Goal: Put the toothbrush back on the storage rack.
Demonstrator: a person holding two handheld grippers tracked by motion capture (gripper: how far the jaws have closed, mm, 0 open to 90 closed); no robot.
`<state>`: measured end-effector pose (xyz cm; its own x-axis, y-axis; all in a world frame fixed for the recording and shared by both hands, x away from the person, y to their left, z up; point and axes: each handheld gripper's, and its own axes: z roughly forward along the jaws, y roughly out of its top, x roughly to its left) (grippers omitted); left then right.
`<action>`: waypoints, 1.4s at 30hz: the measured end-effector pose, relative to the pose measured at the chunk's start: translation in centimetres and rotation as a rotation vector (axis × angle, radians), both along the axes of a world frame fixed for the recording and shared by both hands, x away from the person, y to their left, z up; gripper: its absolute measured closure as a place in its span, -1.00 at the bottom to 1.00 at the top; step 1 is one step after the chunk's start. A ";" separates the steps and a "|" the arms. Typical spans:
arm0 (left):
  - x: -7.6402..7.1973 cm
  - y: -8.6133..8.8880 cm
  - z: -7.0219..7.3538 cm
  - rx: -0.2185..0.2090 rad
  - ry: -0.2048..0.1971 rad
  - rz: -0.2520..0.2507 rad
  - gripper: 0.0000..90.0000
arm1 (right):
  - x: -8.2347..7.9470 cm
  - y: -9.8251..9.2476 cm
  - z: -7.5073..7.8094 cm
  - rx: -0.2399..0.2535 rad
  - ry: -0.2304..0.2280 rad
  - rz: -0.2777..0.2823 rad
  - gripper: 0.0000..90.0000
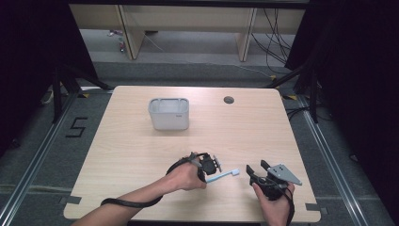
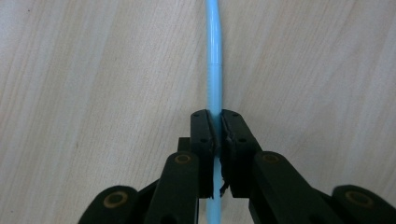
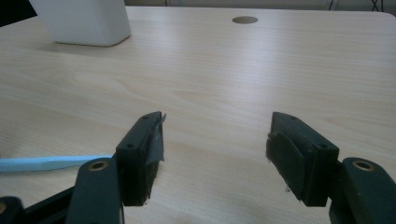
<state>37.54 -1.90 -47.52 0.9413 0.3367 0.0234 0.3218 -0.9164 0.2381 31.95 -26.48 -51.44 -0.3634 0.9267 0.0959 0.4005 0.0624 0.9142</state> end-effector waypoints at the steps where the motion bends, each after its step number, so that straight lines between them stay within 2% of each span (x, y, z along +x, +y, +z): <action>1: 0.0 0.0 0.0 0.000 0.000 0.000 0.86 | 0.0 0.0 0.0 -0.004 0.001 -0.007 -0.19; 13: -0.3 -0.1 -0.1 0.000 -0.029 -0.041 0.86 | 0.0 0.0 0.0 0.005 0.007 -0.003 -0.19; 21: -0.1 0.3 0.0 -0.026 -0.016 -0.039 0.86 | -0.1 -0.1 0.0 0.002 0.003 -0.009 -0.19; 25: -0.3 0.6 0.1 -0.055 -0.030 -0.042 0.86 | -0.1 0.0 0.0 -0.001 0.005 -0.009 -0.18; 26: -0.4 0.7 0.2 -0.060 -0.020 -0.034 0.86 | -0.1 0.0 0.1 0.001 0.017 -0.004 -0.18; 27: -0.5 0.8 0.3 -0.065 -0.015 -0.030 0.86 | -0.4 0.1 0.2 0.016 0.033 -0.023 -0.18; 28: -0.4 0.9 0.5 -0.073 -0.038 -0.042 0.86 | -0.3 0.1 0.1 0.011 0.019 -0.025 -0.18; 29: -0.5 0.9 0.5 -0.080 -0.025 -0.025 0.86 | -0.1 -0.2 0.0 -0.013 -0.016 -0.011 -0.18; 33: -0.5 1.4 1.0 -0.099 -0.048 -0.036 0.86 | -0.1 -0.2 0.0 -0.008 -0.008 0.000 -0.18; 34: -0.7 1.5 1.1 -0.120 -0.041 -0.017 0.86 | -0.1 -0.2 0.1 0.001 -0.002 -0.004 -0.18; 35: -0.7 1.7 1.1 -0.127 -0.047 -0.016 0.86 | -0.2 -0.1 0.0 0.016 -0.002 -0.015 -0.18; 36: -0.7 1.9 1.2 -0.137 -0.050 -0.013 0.86 | -0.1 -0.3 0.0 0.006 -0.017 -0.014 -0.17; 38: -0.7 2.5 1.4 -0.161 -0.061 -0.006 0.86 | -0.1 -0.4 0.0 0.031 -0.007 -0.010 -0.18; 39: -0.7 2.9 1.4 -0.187 -0.066 0.008 0.86 | -0.2 -0.5 0.0 0.047 -0.004 -0.008 -0.18; 40: -0.6 3.3 1.5 -0.207 -0.077 0.007 0.86 | -0.2 -0.7 0.1 0.029 -0.012 -0.016 -0.18; 42: -0.6 4.0 1.7 -0.247 -0.090 0.032 0.86 | -0.3 -0.8 0.0 0.062 -0.019 -0.021 -0.18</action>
